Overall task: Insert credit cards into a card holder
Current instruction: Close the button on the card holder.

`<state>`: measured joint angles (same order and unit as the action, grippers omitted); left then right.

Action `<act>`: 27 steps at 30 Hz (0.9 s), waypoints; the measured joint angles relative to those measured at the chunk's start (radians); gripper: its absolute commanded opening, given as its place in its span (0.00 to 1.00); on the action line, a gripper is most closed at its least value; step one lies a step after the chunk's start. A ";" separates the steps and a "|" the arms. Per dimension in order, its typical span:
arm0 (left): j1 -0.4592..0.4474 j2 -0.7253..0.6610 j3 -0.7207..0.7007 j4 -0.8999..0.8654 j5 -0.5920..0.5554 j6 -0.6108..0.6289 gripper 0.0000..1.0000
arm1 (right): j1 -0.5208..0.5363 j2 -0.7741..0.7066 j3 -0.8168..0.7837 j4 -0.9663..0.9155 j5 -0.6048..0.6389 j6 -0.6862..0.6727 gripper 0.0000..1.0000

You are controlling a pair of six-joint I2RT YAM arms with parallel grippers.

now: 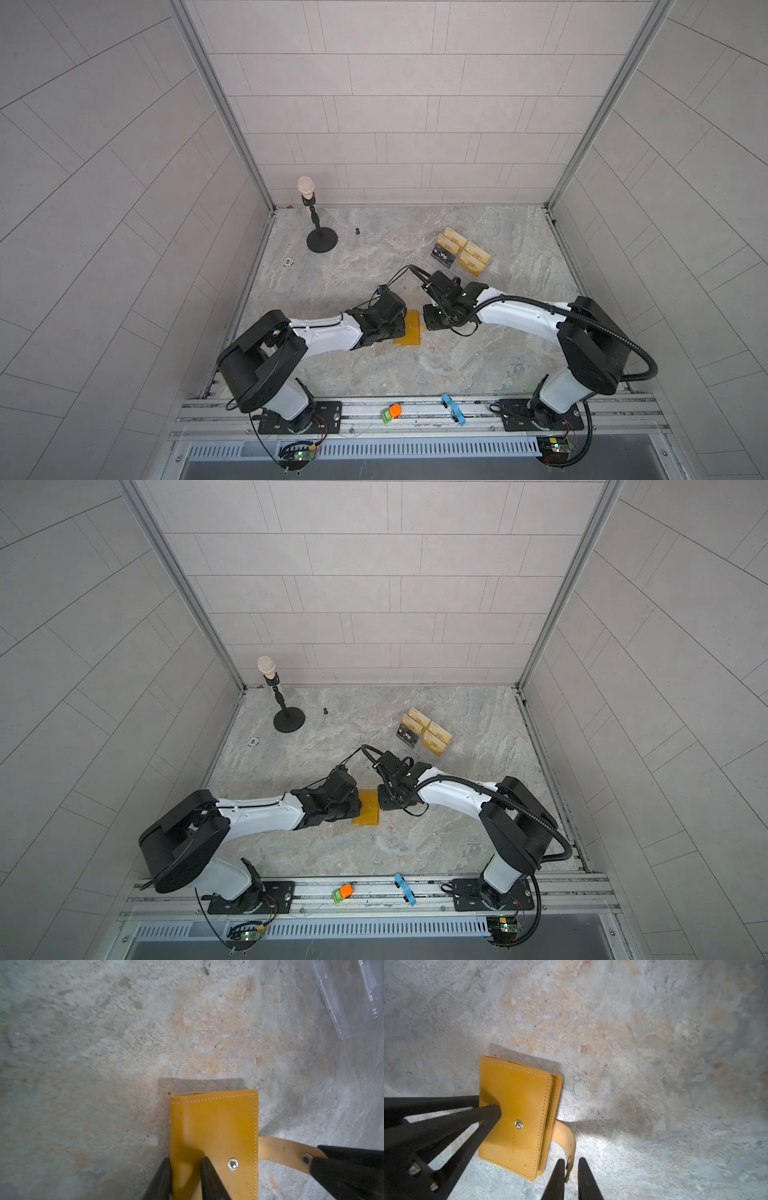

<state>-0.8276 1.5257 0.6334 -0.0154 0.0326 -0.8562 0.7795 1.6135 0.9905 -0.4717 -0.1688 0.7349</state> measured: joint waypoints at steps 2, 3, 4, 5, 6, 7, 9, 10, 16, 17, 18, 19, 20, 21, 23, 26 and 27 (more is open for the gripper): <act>0.000 0.000 0.000 0.000 0.000 0.000 0.29 | -0.002 0.000 0.000 0.002 -0.003 0.000 0.12; 0.000 0.000 0.000 0.000 0.000 0.000 0.29 | -0.001 0.000 0.000 0.003 -0.004 0.001 0.10; 0.000 0.000 0.000 0.000 0.000 0.000 0.29 | -0.001 0.000 0.000 0.003 -0.006 0.000 0.10; 0.000 0.000 0.000 0.000 0.000 0.000 0.29 | -0.002 0.000 0.000 0.005 -0.008 0.002 0.08; 0.000 0.000 0.000 0.000 0.000 0.000 0.29 | -0.002 0.000 0.000 0.005 -0.010 0.003 0.05; 0.000 0.000 0.000 0.000 0.000 0.000 0.29 | -0.002 0.000 0.000 0.006 -0.011 0.003 0.03; 0.000 0.000 0.000 0.000 0.000 0.000 0.29 | -0.002 0.000 0.000 0.012 -0.017 0.005 0.00; 0.000 0.000 0.000 0.000 0.000 0.000 0.29 | -0.002 0.000 0.000 0.015 -0.021 0.005 0.00; 0.000 -0.001 0.000 0.000 0.000 0.000 0.29 | -0.009 0.000 -0.003 0.040 -0.047 0.008 0.00; 0.000 -0.001 0.000 0.000 0.000 0.000 0.29 | -0.013 -0.002 -0.011 0.061 -0.061 0.012 0.00; 0.000 -0.001 -0.001 0.000 0.000 0.000 0.29 | -0.018 -0.005 -0.024 0.085 -0.079 0.019 0.00; 0.000 -0.002 -0.002 0.001 0.000 0.000 0.29 | -0.021 -0.005 -0.035 0.107 -0.093 0.025 0.00; 0.000 -0.002 -0.002 0.002 0.000 0.000 0.29 | -0.027 -0.005 -0.052 0.135 -0.115 0.031 0.00; 0.000 -0.002 -0.004 0.003 0.000 0.000 0.29 | -0.030 -0.005 -0.066 0.160 -0.134 0.036 0.00; 0.000 -0.003 -0.005 0.003 -0.001 0.000 0.29 | -0.038 -0.004 -0.080 0.200 -0.171 0.045 0.00; 0.000 -0.004 -0.006 0.004 -0.001 0.000 0.29 | -0.039 0.010 -0.080 0.253 -0.220 0.054 0.00; 0.000 -0.005 -0.008 0.004 -0.001 -0.001 0.29 | -0.039 0.016 -0.080 0.270 -0.235 0.056 0.00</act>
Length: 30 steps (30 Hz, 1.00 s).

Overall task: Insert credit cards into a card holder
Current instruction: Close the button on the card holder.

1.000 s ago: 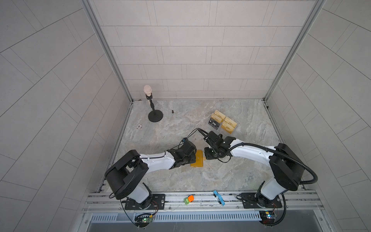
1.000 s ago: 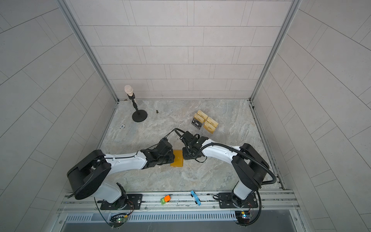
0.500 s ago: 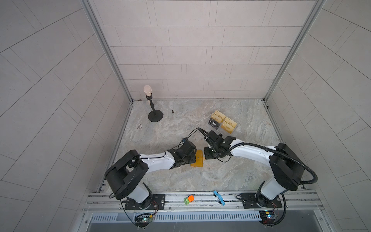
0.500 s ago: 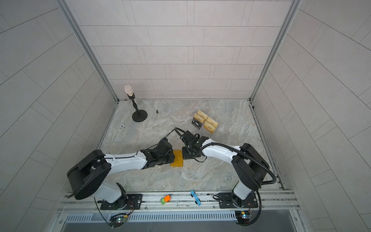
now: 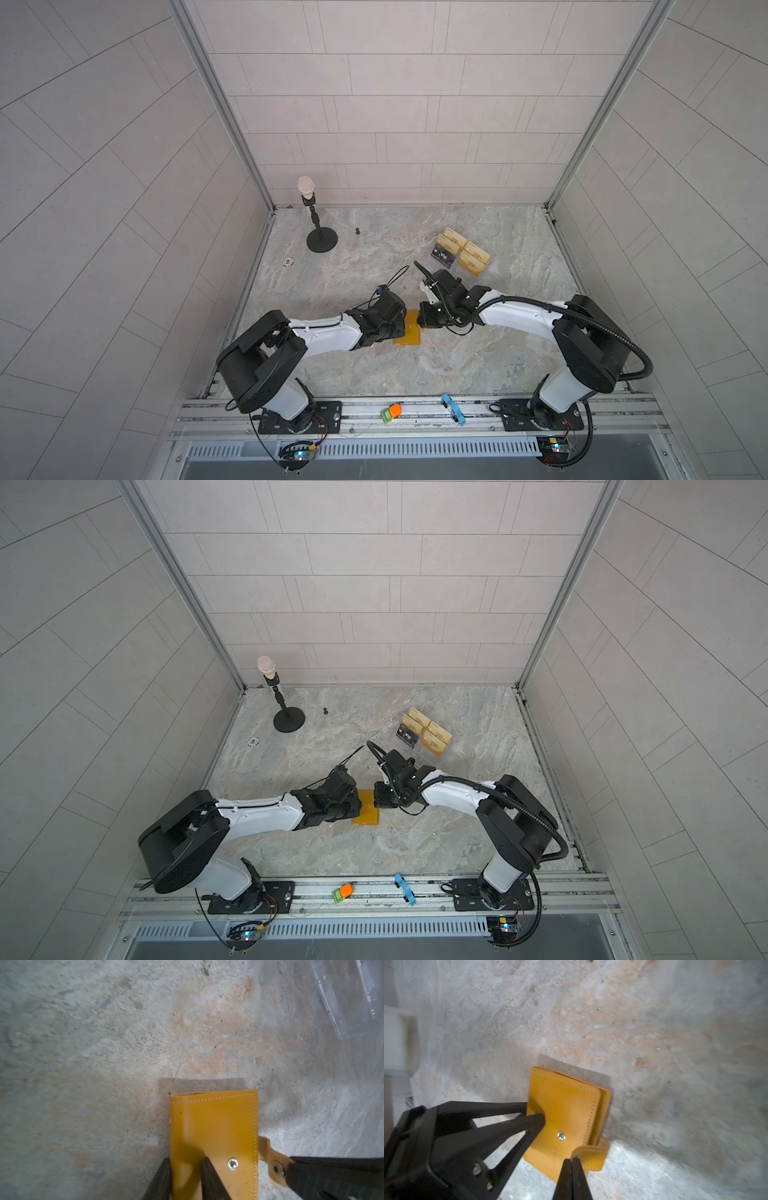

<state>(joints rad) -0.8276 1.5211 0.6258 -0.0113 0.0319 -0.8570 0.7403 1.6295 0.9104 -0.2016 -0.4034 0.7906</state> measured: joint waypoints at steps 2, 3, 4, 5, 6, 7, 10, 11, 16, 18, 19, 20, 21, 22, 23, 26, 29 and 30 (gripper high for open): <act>0.000 -0.002 -0.004 0.002 0.000 0.000 0.29 | 0.000 0.014 0.000 0.025 -0.023 0.003 0.00; 0.000 -0.002 -0.005 0.003 0.000 0.000 0.29 | 0.000 0.022 0.002 0.033 -0.037 0.004 0.00; 0.000 -0.002 -0.005 0.003 0.000 0.000 0.29 | 0.000 0.028 0.004 0.037 -0.045 0.004 0.00; 0.000 -0.003 -0.006 0.004 0.000 -0.001 0.29 | 0.000 0.039 0.010 0.041 -0.054 0.003 0.00; 0.000 -0.003 -0.006 0.004 0.000 -0.001 0.29 | 0.000 0.047 0.016 0.041 -0.062 0.003 0.00; 0.000 -0.003 -0.006 0.005 0.000 -0.001 0.29 | 0.000 0.053 0.020 0.040 -0.064 0.003 0.00; 0.000 -0.003 -0.006 0.007 0.000 -0.002 0.29 | 0.001 0.072 0.040 0.021 -0.067 -0.009 0.00; 0.000 -0.003 -0.006 0.007 0.000 -0.002 0.29 | 0.001 0.077 0.048 0.013 -0.067 -0.013 0.00; 0.000 -0.003 -0.006 0.013 0.000 -0.004 0.29 | 0.005 0.084 0.089 -0.056 -0.046 -0.051 0.00; 0.000 -0.003 -0.006 0.014 0.000 -0.004 0.29 | 0.006 0.084 0.106 -0.085 -0.030 -0.066 0.00; 0.000 -0.003 -0.006 0.014 0.000 -0.004 0.29 | 0.008 0.084 0.113 -0.099 -0.023 -0.074 0.00; 0.000 -0.003 -0.006 0.014 0.001 -0.004 0.29 | 0.009 0.084 0.119 -0.111 -0.016 -0.080 0.00; 0.000 -0.003 -0.006 0.015 0.001 -0.005 0.29 | 0.011 0.084 0.124 -0.119 -0.012 -0.086 0.00; 0.000 -0.003 -0.006 0.015 0.001 -0.005 0.29 | 0.012 0.084 0.125 -0.123 -0.010 -0.089 0.00; 0.000 -0.003 -0.007 0.015 0.001 -0.005 0.29 | 0.013 0.085 0.126 -0.127 -0.009 -0.093 0.00; 0.000 -0.003 -0.008 0.017 0.002 -0.005 0.29 | 0.018 0.097 0.130 -0.138 -0.008 -0.099 0.00; 0.000 -0.003 -0.009 0.019 0.002 -0.007 0.29 | 0.023 0.115 0.137 -0.138 -0.011 -0.101 0.00; 0.000 -0.003 -0.009 0.019 0.002 -0.007 0.29 | 0.023 0.120 0.139 -0.138 -0.012 -0.101 0.00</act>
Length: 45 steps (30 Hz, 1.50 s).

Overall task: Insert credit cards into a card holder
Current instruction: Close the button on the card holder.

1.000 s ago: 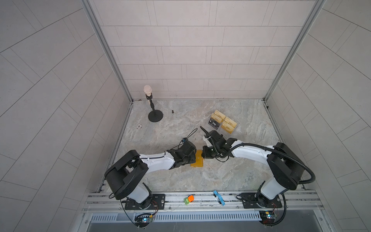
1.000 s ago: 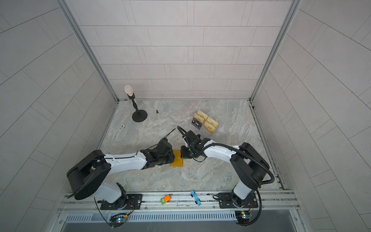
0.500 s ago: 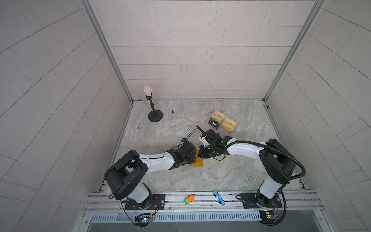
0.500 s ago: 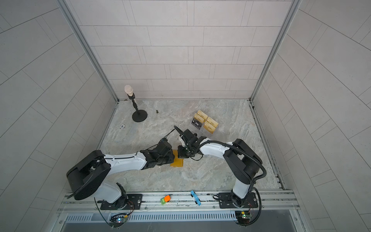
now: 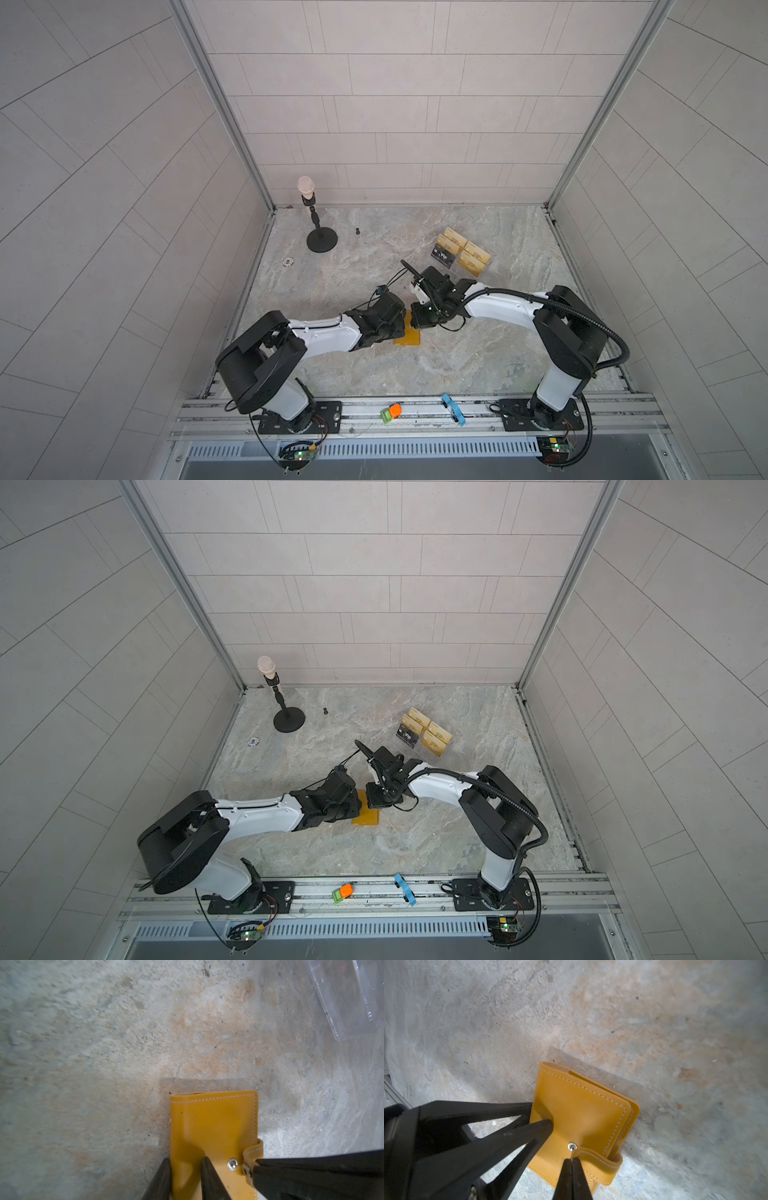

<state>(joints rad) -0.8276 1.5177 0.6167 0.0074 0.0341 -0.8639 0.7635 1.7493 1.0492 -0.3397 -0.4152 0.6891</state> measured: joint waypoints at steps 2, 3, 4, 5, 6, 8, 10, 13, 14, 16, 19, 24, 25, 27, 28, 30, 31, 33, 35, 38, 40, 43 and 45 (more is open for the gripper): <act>0.000 0.000 0.000 0.000 0.001 0.000 0.29 | 0.001 0.007 0.004 0.001 -0.002 0.000 0.00; 0.000 0.000 0.000 0.000 0.002 0.000 0.29 | 0.002 0.008 0.004 0.002 -0.003 0.000 0.00; 0.000 0.000 0.000 0.000 0.002 0.000 0.29 | 0.002 0.008 0.004 0.003 -0.003 0.000 0.00; 0.000 0.000 0.000 0.000 0.002 0.000 0.29 | 0.002 0.008 0.004 0.003 -0.004 0.000 0.00; 0.000 0.000 0.000 0.000 0.002 0.000 0.29 | 0.002 0.008 0.004 0.003 -0.004 0.000 0.00; 0.000 0.000 0.000 0.000 0.002 0.000 0.29 | 0.002 0.008 0.004 0.003 -0.004 0.000 0.00; 0.000 0.000 -0.001 0.001 0.002 0.000 0.29 | 0.002 0.008 0.004 0.004 -0.004 0.000 0.00; 0.000 0.000 -0.002 0.003 0.003 0.000 0.29 | 0.002 0.010 0.005 0.007 -0.005 0.000 0.00; 0.000 -0.001 -0.002 0.003 0.003 0.000 0.29 | 0.002 0.012 0.005 0.007 -0.007 0.000 0.00; 0.000 -0.001 -0.002 0.004 0.003 0.000 0.29 | 0.002 0.012 0.006 0.007 -0.007 0.000 0.00; 0.000 -0.002 -0.004 0.006 0.005 0.000 0.29 | 0.002 0.013 0.007 0.007 -0.007 0.000 0.00; 0.000 -0.003 -0.006 0.007 0.006 0.000 0.29 | 0.003 0.024 0.019 0.003 -0.006 0.000 0.00; 0.000 -0.003 -0.006 0.007 0.006 0.000 0.29 | 0.004 0.024 0.020 0.003 -0.005 0.000 0.00; 0.000 -0.003 -0.006 0.007 0.006 0.000 0.29 | 0.005 0.024 0.020 0.003 -0.004 0.000 0.00; 0.000 -0.003 -0.006 0.007 0.006 0.000 0.29 | 0.005 0.024 0.020 0.003 -0.004 0.000 0.00; 0.000 -0.003 -0.006 0.007 0.006 0.000 0.29 | 0.006 0.027 0.024 -0.001 -0.004 0.000 0.00; 0.000 -0.003 -0.006 0.007 0.006 0.000 0.29 | 0.006 0.030 0.028 -0.003 -0.003 -0.001 0.00; 0.000 -0.003 -0.006 0.007 0.006 0.000 0.29 | 0.008 0.035 0.037 -0.012 -0.002 -0.002 0.00; 0.000 -0.003 -0.006 0.007 0.006 0.000 0.29 | 0.011 0.040 0.047 -0.024 0.003 -0.006 0.00; 0.000 -0.004 -0.008 0.007 0.006 0.000 0.29 | 0.015 0.045 0.056 -0.035 0.011 -0.010 0.00; 0.000 -0.005 -0.010 0.011 0.006 0.000 0.29 | 0.019 0.050 0.066 -0.048 0.018 -0.015 0.00; 0.000 -0.006 -0.012 0.014 0.005 0.000 0.28 | 0.030 0.058 0.084 -0.070 0.040 -0.026 0.00; 0.000 -0.007 -0.013 0.015 0.005 0.000 0.28 | 0.040 0.063 0.092 -0.079 0.058 -0.030 0.00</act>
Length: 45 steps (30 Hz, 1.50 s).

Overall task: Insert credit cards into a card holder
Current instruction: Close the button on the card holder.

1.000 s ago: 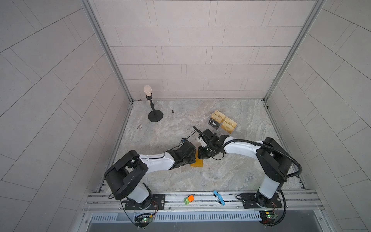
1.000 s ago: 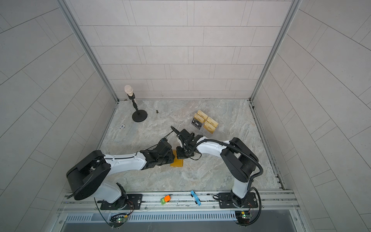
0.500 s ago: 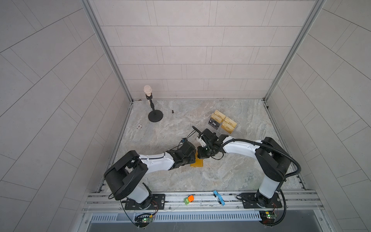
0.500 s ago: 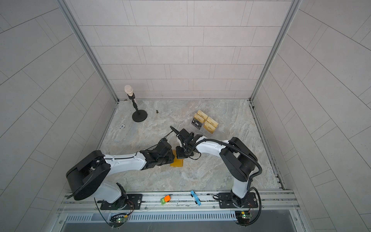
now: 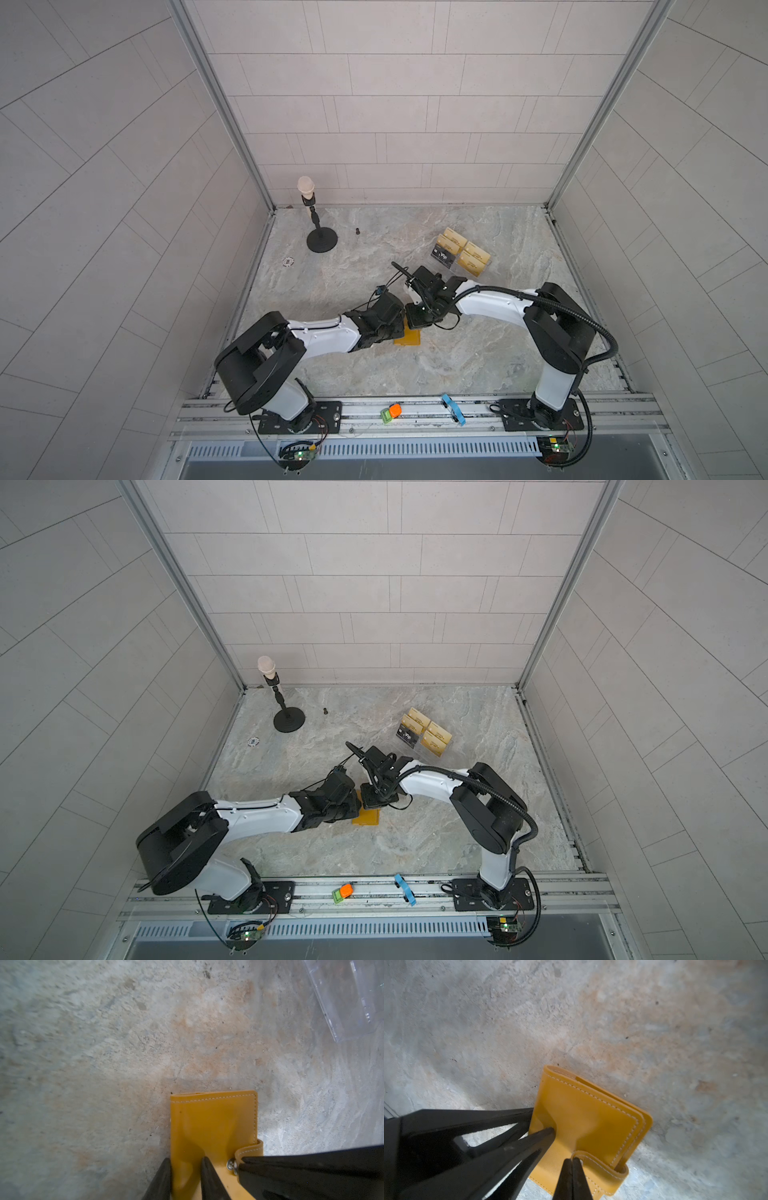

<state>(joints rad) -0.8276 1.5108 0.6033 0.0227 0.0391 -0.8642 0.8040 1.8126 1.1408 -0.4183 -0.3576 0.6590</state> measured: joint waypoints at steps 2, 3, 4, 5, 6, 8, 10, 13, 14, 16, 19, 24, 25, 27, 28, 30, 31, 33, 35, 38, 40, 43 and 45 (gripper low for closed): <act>0.000 0.000 0.000 0.000 0.000 0.000 0.28 | 0.009 0.006 0.007 -0.005 0.015 -0.001 0.00; 0.000 0.000 0.000 -0.001 0.000 0.000 0.28 | 0.014 0.008 0.010 -0.008 0.023 0.000 0.00; 0.000 -0.001 -0.001 0.000 -0.001 0.000 0.28 | 0.018 0.010 0.012 -0.010 0.030 0.000 0.00; 0.000 -0.002 -0.002 0.000 -0.002 0.000 0.28 | 0.021 0.012 0.014 -0.011 0.035 0.001 0.00; 0.000 -0.003 -0.003 0.000 -0.003 0.000 0.28 | 0.023 0.013 0.015 -0.010 0.039 0.003 0.00; 0.000 -0.004 -0.004 0.000 -0.003 0.000 0.28 | 0.028 0.014 0.016 -0.011 0.048 0.008 0.00; 0.000 -0.005 -0.006 0.002 -0.004 0.000 0.28 | 0.030 0.014 0.016 -0.010 0.053 0.015 0.00; 0.000 -0.006 -0.007 0.003 -0.005 0.000 0.28 | 0.032 0.018 0.019 -0.014 0.059 0.019 0.00; 0.000 -0.006 -0.007 0.003 -0.005 0.000 0.28 | 0.033 0.020 0.022 -0.017 0.061 0.020 0.00; 0.000 -0.006 -0.008 0.004 -0.005 0.000 0.28 | 0.035 0.025 0.030 -0.027 0.066 0.019 0.00; 0.000 -0.007 -0.010 0.007 -0.005 0.000 0.28 | 0.038 0.030 0.036 -0.035 0.074 0.019 0.00; 0.000 -0.009 -0.015 0.015 -0.005 0.000 0.28 | 0.040 0.048 0.040 -0.039 0.077 0.022 0.00; 0.000 -0.010 -0.016 0.017 -0.005 0.000 0.28 | 0.040 0.051 0.043 -0.042 0.077 0.022 0.00; 0.000 -0.011 -0.019 0.021 -0.005 0.000 0.28 | 0.042 0.060 0.053 -0.050 0.078 0.021 0.00; 0.000 -0.011 -0.021 0.023 -0.005 -0.002 0.28 | 0.044 0.063 0.060 -0.058 0.079 0.020 0.00; 0.001 -0.013 -0.023 0.026 -0.003 -0.006 0.28 | 0.045 0.071 0.073 -0.074 0.084 0.014 0.00; 0.002 -0.014 -0.025 0.026 -0.003 -0.010 0.28 | 0.045 0.076 0.081 -0.085 0.085 0.010 0.00; 0.003 -0.017 -0.027 0.026 -0.003 -0.015 0.28 | 0.047 0.084 0.093 -0.100 0.088 0.005 0.00; 0.003 -0.018 -0.028 0.026 -0.004 -0.018 0.28 | 0.047 0.086 0.097 -0.105 0.089 0.003 0.00; 0.003 -0.019 -0.030 0.027 -0.004 -0.019 0.28 | 0.048 0.087 0.099 -0.107 0.090 0.003 0.00; 0.003 -0.020 -0.030 0.027 -0.004 -0.020 0.28 | 0.048 0.086 0.102 -0.109 0.090 0.003 0.00; 0.003 -0.021 -0.030 0.024 -0.005 -0.023 0.28 | 0.048 0.072 0.108 -0.114 0.090 0.002 0.00; 0.003 -0.023 -0.030 0.021 -0.006 -0.023 0.28 | 0.048 0.070 0.110 -0.117 0.090 0.002 0.08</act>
<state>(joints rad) -0.8249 1.4883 0.5732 0.0441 0.0326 -0.8875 0.8520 1.8824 1.2510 -0.5350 -0.2680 0.6613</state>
